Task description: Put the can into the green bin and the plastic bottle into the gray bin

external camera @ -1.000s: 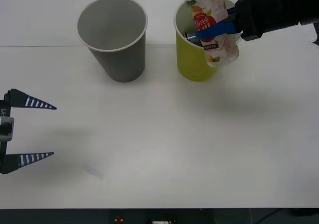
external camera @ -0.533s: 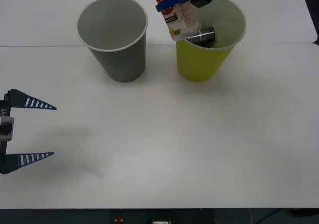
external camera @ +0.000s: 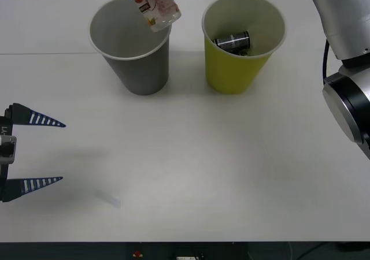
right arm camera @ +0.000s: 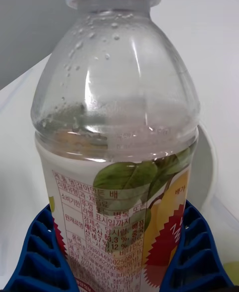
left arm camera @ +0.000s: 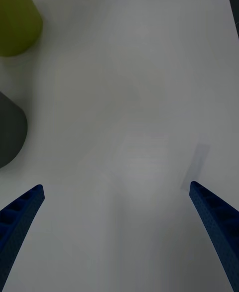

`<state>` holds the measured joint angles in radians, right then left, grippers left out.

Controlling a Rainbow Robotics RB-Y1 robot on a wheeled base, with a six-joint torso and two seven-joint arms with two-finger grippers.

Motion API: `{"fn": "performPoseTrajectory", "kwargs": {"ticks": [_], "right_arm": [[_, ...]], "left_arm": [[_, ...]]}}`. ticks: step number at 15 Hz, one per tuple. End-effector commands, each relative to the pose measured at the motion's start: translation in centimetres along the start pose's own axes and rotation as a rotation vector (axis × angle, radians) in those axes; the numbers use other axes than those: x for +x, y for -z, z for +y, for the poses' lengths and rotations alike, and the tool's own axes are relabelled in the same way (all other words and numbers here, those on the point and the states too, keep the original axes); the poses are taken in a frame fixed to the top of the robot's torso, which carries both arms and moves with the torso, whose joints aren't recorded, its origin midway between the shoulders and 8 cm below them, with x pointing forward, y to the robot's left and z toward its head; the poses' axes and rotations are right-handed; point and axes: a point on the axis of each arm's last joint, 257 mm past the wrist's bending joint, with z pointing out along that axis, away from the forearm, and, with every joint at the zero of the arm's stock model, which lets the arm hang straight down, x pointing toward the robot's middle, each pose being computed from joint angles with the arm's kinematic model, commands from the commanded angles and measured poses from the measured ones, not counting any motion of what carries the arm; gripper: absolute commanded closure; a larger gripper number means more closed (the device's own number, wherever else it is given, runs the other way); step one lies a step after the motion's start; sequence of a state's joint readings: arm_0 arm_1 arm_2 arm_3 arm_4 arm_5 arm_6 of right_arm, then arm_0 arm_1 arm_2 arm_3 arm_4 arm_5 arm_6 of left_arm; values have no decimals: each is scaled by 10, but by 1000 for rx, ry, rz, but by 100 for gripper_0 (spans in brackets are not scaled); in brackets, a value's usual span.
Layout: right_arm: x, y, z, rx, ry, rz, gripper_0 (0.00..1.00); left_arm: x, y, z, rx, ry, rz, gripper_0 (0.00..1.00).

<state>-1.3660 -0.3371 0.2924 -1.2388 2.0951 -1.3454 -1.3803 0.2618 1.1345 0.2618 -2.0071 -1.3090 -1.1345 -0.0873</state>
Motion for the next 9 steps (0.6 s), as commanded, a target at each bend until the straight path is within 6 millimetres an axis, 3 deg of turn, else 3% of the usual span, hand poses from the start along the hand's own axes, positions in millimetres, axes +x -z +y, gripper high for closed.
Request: {"fn": "performPoseTrajectory", "kwargs": {"ticks": [1,4,8,9], "right_arm": [[-9,-30,1,25,9,-32,100],[-13,-56,3,51,27,-74,100],[-14,-60,4,53,30,-83,99],[-14,-60,4,52,27,-84,84]], "left_arm": [[0,0,0,0,0,0,0],[0,0,0,0,0,0,0],[0,0,0,0,0,0,0],[0,0,0,0,0,0,0]]}}
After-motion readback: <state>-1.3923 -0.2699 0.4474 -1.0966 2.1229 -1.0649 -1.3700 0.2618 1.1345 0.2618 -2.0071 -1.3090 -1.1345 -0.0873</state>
